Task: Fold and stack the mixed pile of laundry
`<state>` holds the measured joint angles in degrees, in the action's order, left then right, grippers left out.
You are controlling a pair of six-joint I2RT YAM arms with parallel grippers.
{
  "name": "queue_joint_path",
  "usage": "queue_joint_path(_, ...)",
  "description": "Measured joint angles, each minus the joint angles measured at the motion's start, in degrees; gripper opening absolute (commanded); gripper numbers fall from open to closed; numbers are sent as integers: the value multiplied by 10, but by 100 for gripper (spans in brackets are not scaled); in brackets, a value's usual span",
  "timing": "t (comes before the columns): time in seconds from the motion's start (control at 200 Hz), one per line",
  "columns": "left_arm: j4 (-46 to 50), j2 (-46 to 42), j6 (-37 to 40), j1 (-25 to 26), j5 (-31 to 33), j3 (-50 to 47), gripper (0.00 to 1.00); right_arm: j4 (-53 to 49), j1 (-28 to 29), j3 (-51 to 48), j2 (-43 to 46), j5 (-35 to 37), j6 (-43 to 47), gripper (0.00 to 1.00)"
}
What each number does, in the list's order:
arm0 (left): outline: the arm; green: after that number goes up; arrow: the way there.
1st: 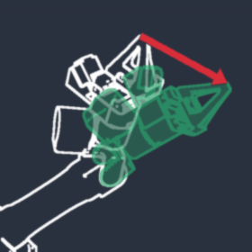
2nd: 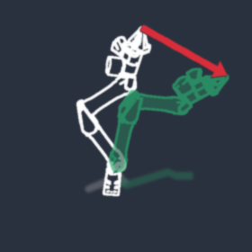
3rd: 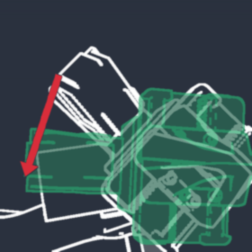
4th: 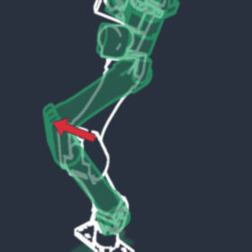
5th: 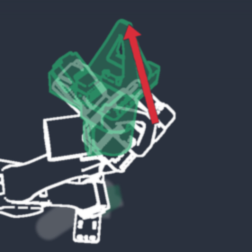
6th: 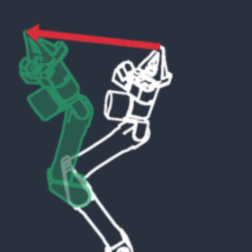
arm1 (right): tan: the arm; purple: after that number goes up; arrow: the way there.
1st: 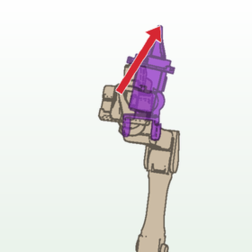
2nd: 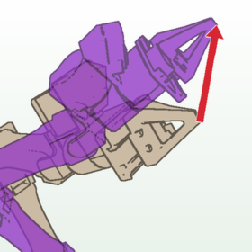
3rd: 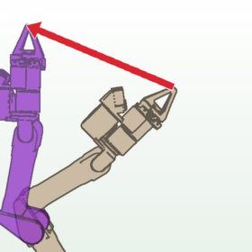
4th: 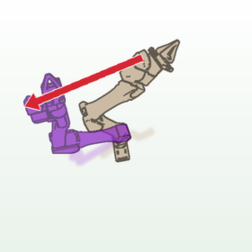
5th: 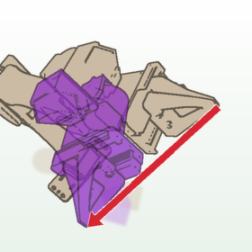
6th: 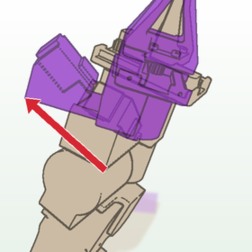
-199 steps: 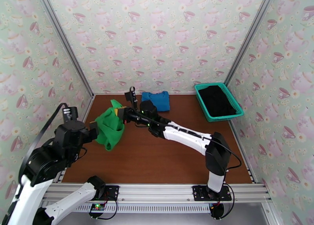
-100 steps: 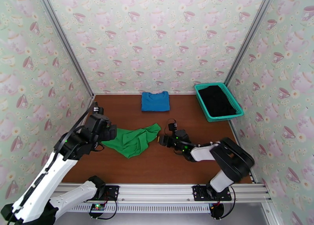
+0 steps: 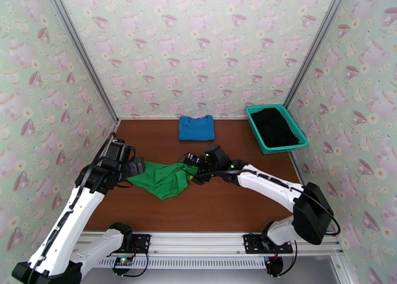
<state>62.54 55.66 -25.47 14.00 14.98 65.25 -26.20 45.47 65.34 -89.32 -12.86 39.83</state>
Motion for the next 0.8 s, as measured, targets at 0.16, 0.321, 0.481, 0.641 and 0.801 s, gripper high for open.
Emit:
queue_joint_path(0.16,-23,0,3,-28,-38,-3,95,-101,8,130,-101,-26,172,73)
queue_joint_path(0.321,-40,-1,4,-57,-67,-30,94,-155,27,196,-162,-48,261,71)
queue_joint_path(0.481,-47,0,6,-74,-84,-40,94,-179,38,217,-208,-67,286,71)
queue_joint_path(0.641,-56,0,10,-79,-91,-42,93,-177,39,231,-244,-69,284,74)
queue_joint_path(0.801,-61,0,11,-80,-97,-47,93,-165,38,237,-247,-63,280,84)
